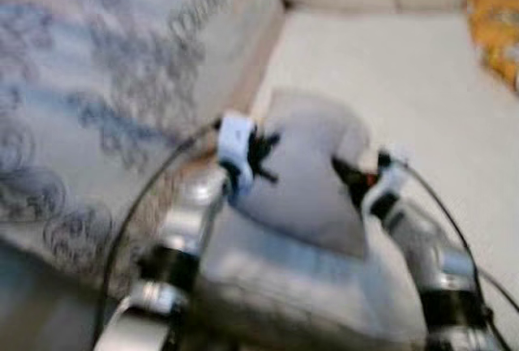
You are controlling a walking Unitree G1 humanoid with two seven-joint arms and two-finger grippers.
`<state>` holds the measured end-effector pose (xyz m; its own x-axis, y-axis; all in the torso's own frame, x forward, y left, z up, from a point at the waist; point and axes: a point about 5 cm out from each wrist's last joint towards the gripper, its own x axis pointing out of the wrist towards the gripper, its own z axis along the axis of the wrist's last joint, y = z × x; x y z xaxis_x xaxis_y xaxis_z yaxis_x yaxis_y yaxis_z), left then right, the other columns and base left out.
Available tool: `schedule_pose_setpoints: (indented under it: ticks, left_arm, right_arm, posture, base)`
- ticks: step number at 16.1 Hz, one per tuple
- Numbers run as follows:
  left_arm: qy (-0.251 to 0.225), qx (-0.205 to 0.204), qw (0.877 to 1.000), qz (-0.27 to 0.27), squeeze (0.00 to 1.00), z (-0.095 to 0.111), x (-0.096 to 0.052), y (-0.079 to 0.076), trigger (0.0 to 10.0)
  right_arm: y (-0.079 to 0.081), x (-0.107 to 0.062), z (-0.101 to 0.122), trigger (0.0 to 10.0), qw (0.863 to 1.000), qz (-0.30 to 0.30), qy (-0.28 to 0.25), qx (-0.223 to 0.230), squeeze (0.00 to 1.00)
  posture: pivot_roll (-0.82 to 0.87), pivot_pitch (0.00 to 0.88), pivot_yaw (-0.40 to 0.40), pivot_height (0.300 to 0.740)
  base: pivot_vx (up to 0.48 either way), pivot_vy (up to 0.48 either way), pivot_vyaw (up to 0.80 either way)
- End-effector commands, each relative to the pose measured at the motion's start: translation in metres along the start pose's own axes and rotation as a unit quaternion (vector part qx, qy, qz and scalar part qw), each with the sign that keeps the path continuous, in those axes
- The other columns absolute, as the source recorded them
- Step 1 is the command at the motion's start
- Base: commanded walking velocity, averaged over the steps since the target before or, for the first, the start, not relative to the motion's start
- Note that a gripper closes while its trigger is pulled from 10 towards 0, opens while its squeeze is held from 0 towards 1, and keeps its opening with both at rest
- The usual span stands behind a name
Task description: Clean up the room
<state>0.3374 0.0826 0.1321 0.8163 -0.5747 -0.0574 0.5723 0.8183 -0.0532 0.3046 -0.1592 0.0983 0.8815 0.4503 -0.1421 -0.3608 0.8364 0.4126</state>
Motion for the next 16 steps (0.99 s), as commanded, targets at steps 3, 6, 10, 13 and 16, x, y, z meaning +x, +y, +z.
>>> schedule_pose_setpoints:
  ticks: [3, 6, 10, 13, 16]
  left_arm:
    - [-0.015, 0.006, 1.000, -0.004, 0.00, 0.007, -0.002, 0.001, 10.0]
    - [-0.011, 0.014, 1.000, -0.010, 0.00, 0.006, -0.002, 0.000, 10.0]
    - [-0.006, 0.029, 1.000, -0.008, 0.00, 0.006, -0.003, 0.004, 10.0]
    - [-0.003, 0.042, 0.999, 0.005, 0.00, 0.010, -0.001, 0.014, 10.0]
    - [-0.008, 0.052, 0.998, 0.016, 0.00, 0.014, -0.002, 0.020, 10.0]
  right_arm:
    - [0.017, 0.008, 0.005, 10.0, 0.999, 0.037, -0.012, 0.006, 0.00]
    - [0.017, 0.008, 0.004, 10.0, 0.999, 0.040, -0.009, 0.004, 0.00]
    - [0.019, 0.012, 0.003, 10.0, 0.999, 0.042, -0.008, 0.005, 0.00]
    - [0.017, 0.024, 0.005, 10.0, 0.999, 0.040, -0.003, -0.005, 0.00]
    - [0.015, 0.034, 0.009, 10.0, 0.999, 0.038, -0.002, -0.014, 0.00]
  posture:
    - [-0.01, 0.000, 0.055, 0.740]
    - [0.00, 0.000, 0.055, 0.740]
    - [0.00, 0.000, 0.055, 0.740]
    - [0.00, 0.000, 0.051, 0.740]
    - [0.01, 0.000, 0.044, 0.740]
  base:
    - [0.000, 0.000, 0.00]
    - [0.000, 0.000, 0.00]
    - [0.000, 0.000, 0.00]
    - [0.000, 0.000, 0.00]
    - [0.000, 0.000, 0.00]
